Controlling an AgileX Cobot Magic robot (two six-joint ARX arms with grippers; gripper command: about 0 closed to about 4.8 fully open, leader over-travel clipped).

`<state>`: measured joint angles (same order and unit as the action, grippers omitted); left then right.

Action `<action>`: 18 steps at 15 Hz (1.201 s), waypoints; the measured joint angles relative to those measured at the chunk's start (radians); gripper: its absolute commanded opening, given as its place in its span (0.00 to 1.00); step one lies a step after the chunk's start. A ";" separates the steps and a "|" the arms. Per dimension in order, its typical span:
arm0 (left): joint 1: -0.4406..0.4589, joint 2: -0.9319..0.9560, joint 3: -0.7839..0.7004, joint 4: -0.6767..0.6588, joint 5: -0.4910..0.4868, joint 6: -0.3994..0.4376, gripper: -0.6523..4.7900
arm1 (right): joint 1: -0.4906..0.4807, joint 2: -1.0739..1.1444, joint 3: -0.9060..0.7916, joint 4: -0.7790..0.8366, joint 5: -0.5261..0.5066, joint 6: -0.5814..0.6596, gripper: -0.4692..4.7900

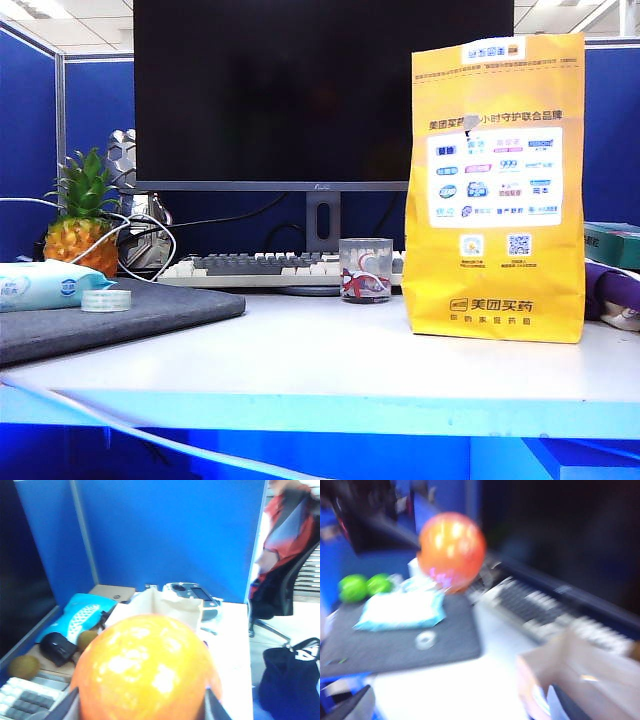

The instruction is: Pick up the orange and throw it into the yellow paper bag.

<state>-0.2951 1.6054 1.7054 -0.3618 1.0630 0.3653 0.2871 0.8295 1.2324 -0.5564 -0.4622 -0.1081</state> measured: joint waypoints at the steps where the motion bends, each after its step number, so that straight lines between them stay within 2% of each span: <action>1: -0.014 0.007 0.000 0.010 0.000 0.000 0.28 | 0.000 -0.043 0.001 -0.023 0.032 -0.002 1.00; 4: -0.097 0.035 0.000 0.170 -0.023 -0.008 0.28 | 0.000 -0.123 0.001 -0.123 0.066 -0.003 1.00; 6: -0.193 0.089 0.000 0.329 -0.068 -0.036 0.28 | 0.001 -0.140 0.001 -0.179 0.069 -0.003 1.00; 8: -0.267 0.183 0.000 0.485 -0.155 -0.111 0.28 | 0.000 -0.142 0.001 -0.212 0.069 -0.003 1.00; 11: -0.304 0.300 0.000 0.668 -0.229 -0.242 0.28 | 0.000 -0.142 0.000 -0.231 0.070 -0.020 1.00; 13: -0.303 0.325 0.000 0.679 -0.241 -0.285 0.28 | 0.000 -0.142 0.000 -0.231 0.095 -0.040 1.00; 16: -0.303 0.326 0.000 0.697 -0.241 -0.296 0.28 | 0.000 -0.142 0.000 -0.232 0.258 -0.072 1.00; 18: -0.304 0.326 0.000 0.700 -0.241 -0.314 0.28 | 0.000 -0.142 0.000 -0.234 0.303 -0.081 1.00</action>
<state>-0.5987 1.9312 1.7054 0.3386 0.8223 0.0513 0.2871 0.6876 1.2324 -0.7902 -0.1589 -0.1890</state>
